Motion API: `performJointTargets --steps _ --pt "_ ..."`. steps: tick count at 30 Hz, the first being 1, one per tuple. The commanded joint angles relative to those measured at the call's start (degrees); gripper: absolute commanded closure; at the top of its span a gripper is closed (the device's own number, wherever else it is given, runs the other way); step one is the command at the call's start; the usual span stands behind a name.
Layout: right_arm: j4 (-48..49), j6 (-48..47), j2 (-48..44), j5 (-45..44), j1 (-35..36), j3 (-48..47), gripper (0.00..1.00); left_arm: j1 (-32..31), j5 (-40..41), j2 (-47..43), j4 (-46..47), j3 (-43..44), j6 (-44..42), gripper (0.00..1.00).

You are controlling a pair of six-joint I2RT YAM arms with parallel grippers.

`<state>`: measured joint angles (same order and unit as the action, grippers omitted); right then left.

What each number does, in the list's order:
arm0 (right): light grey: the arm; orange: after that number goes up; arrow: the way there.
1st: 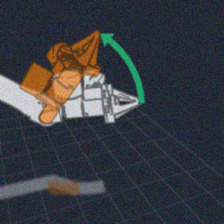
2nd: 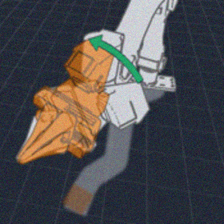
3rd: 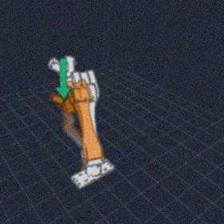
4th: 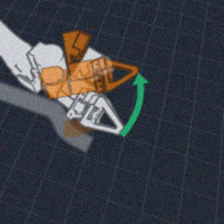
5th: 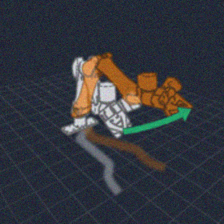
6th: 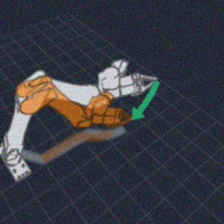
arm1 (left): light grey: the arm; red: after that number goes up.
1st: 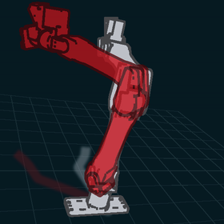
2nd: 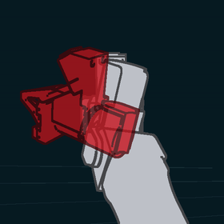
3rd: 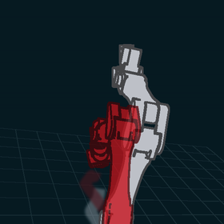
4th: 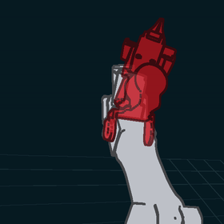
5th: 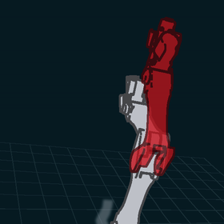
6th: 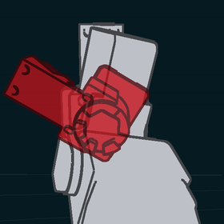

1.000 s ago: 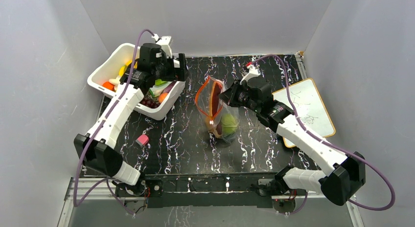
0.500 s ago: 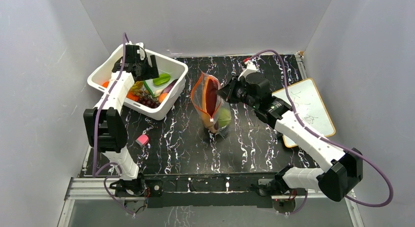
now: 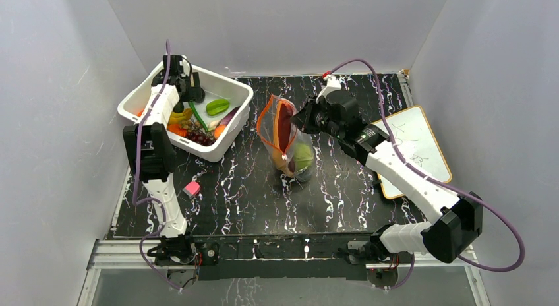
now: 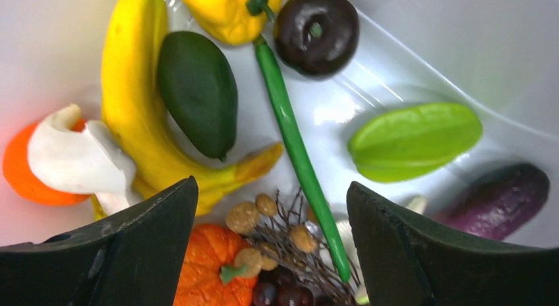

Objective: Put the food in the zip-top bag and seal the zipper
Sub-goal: Adjust the fake fruit in the bin.

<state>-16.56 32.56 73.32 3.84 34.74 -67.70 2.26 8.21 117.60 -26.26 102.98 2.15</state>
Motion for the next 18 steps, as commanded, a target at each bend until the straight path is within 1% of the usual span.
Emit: performJointTargets --steps 1,9,14,18 --pt "3.22 -3.58 0.98 -2.34 -0.02 -5.24 1.00 1.06 2.00 1.54 -1.83 5.59 -2.34 0.19" --pt "3.99 -4.94 2.07 -2.29 -0.10 -5.99 1.00 2.60 -1.26 6.71 -1.88 8.25 -2.31 0.27" --pt "3.99 -4.73 2.36 -1.67 -0.04 -5.99 1.00 2.62 -4.40 6.81 -0.33 6.35 -1.14 0.33" --pt "4.67 -4.04 1.61 -1.64 -0.10 -5.14 1.00 2.57 -4.69 7.09 0.40 4.39 -0.43 0.36"
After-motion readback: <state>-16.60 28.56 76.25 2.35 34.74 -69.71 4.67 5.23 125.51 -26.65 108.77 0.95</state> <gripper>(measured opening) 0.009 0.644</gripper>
